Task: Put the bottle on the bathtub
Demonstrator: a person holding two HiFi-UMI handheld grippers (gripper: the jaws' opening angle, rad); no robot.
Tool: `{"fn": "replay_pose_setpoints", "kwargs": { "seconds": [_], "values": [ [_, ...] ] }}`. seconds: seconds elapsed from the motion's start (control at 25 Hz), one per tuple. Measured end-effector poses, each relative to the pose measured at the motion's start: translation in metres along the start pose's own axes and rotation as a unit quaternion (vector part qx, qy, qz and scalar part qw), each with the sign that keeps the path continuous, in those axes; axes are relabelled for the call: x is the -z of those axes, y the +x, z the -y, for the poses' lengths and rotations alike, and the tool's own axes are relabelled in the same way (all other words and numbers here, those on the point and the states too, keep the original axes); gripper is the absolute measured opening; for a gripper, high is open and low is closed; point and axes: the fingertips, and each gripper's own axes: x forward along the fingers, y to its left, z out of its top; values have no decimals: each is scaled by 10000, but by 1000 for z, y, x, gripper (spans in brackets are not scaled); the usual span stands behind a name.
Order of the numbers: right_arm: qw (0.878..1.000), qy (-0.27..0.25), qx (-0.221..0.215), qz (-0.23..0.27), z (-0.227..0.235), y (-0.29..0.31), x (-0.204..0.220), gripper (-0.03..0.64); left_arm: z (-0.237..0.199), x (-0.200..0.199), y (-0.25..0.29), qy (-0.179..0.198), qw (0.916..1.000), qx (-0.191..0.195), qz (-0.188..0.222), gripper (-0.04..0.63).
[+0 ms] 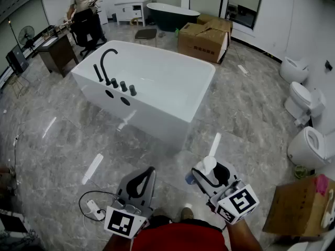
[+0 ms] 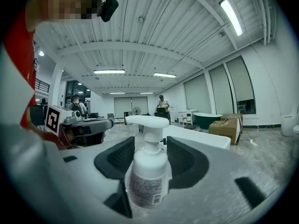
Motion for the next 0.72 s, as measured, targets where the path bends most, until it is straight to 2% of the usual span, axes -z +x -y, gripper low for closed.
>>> {"fn": "replay_pose_setpoints", "kwargs": {
  "seconds": [0.28, 0.6, 0.72],
  "values": [
    [10000, -60, 21, -35, -15, 18, 0, 219, -23, 2, -10, -43, 10000, 9, 47, 11],
    [9997, 42, 256, -2, -30, 46, -4, 221, -69, 4, -35, -178, 9997, -68, 135, 11],
    [9991, 67, 424, -13, -28, 56, 1, 221, -86, 0, -39, -101, 9993, -149, 341, 11]
  ]
}}
